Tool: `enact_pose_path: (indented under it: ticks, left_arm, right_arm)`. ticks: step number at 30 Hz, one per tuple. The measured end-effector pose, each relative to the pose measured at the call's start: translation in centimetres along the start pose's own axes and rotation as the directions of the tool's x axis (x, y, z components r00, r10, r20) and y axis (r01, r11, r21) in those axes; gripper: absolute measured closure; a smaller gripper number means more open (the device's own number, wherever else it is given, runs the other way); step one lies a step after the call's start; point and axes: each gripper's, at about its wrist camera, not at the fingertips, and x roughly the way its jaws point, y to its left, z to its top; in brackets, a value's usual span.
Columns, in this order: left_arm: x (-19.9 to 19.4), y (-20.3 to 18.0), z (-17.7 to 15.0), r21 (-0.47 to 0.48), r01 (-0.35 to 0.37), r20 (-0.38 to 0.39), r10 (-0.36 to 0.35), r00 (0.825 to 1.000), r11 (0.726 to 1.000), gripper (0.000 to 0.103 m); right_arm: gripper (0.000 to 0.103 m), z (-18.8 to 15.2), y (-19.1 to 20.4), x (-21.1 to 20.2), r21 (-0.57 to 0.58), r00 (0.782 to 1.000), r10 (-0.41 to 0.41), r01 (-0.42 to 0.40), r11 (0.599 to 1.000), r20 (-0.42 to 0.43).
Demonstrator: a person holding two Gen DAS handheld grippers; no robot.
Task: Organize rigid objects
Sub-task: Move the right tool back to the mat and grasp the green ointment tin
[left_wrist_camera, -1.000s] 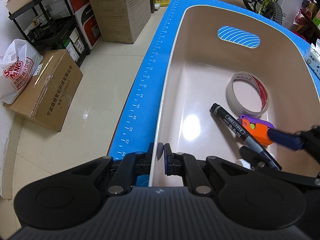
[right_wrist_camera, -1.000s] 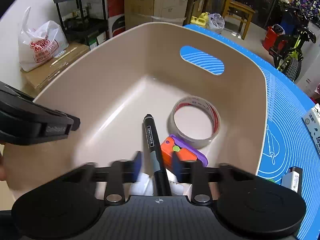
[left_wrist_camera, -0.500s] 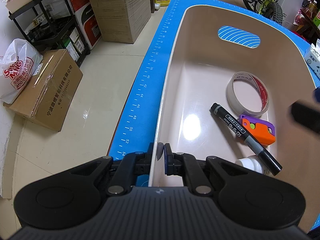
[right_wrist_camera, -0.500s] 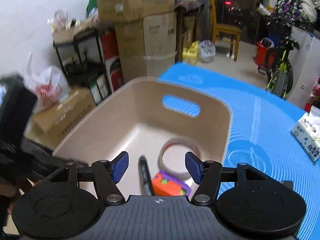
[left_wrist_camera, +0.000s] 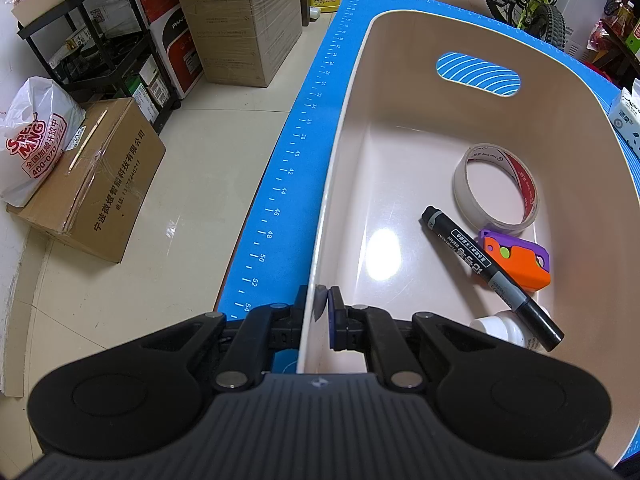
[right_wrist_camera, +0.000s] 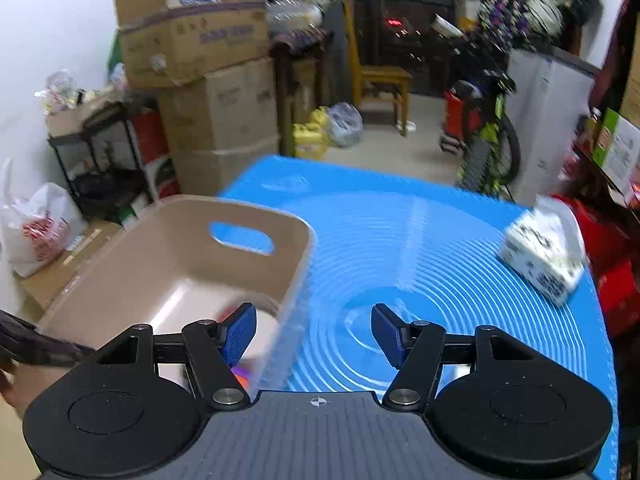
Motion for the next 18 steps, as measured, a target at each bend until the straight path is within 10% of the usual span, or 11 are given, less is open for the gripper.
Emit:
enact_pose_path:
  ticks: [18]
  left_arm:
    - [0.1,0.0,0.0,0.002,-0.003,0.0,0.003,1.0,1.0,0.093]
  right_arm:
    - [0.033,-7.5,-5.4,6.6,0.037,0.989,-0.087,0.092,0.995,-0.124]
